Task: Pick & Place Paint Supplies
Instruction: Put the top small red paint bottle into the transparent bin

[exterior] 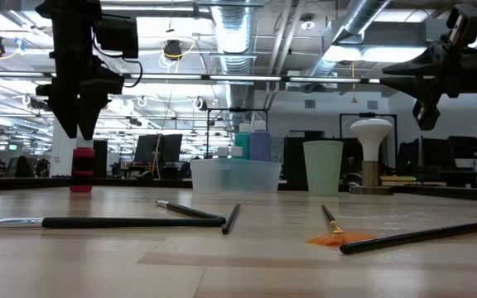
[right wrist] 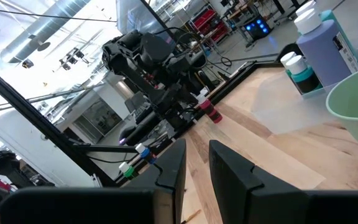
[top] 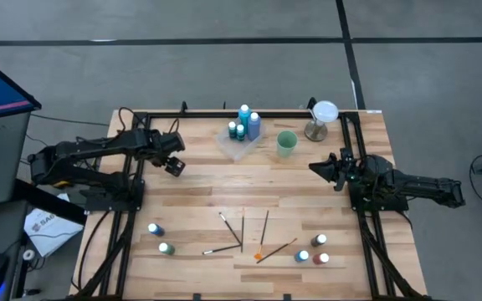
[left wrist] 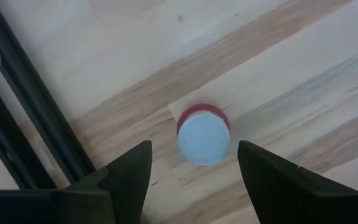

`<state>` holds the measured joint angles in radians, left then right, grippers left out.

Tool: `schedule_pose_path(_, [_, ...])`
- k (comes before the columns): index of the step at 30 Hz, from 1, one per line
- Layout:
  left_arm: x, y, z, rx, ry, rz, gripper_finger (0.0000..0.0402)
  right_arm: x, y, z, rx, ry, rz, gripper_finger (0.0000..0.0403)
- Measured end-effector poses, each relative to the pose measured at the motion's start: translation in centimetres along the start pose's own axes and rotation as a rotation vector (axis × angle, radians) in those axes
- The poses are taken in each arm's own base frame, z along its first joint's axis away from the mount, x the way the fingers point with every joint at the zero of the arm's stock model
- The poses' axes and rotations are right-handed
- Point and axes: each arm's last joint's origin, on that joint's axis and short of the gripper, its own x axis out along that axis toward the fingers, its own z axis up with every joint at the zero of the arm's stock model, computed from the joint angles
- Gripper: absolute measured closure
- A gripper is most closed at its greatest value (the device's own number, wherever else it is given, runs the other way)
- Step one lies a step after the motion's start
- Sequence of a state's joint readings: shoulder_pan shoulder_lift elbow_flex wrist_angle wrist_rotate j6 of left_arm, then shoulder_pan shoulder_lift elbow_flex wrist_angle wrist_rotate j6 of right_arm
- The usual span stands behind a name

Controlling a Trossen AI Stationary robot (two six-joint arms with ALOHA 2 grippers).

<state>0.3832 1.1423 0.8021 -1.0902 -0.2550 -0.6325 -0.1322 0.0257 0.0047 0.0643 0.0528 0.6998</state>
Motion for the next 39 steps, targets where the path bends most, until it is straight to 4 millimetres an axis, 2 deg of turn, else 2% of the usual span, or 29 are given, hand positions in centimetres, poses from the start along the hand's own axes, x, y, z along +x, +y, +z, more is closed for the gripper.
schedule_pose_path(5, [0.0,-0.1,0.2,-0.005,-0.017,-0.009,0.0181,0.0,0.0,0.0,0.000,0.000,0.000,0.0337])
schedule_pose_path(23, [0.3,-0.3,0.1,0.019,-0.012,-0.031,0.0289,0.0,0.0,0.0,-0.002,0.000,0.000,0.0337])
schedule_pose_path(30, [0.6,-0.2,-0.1,0.019,0.006,-0.038,0.0294,0.0,0.0,0.0,0.000,0.001,-0.001,0.0337])
schedule_pose_path(39, [-1.8,-0.7,1.5,-0.002,-0.053,-0.113,0.0297,0.0,0.0,0.0,0.000,0.000,0.000,0.0337])
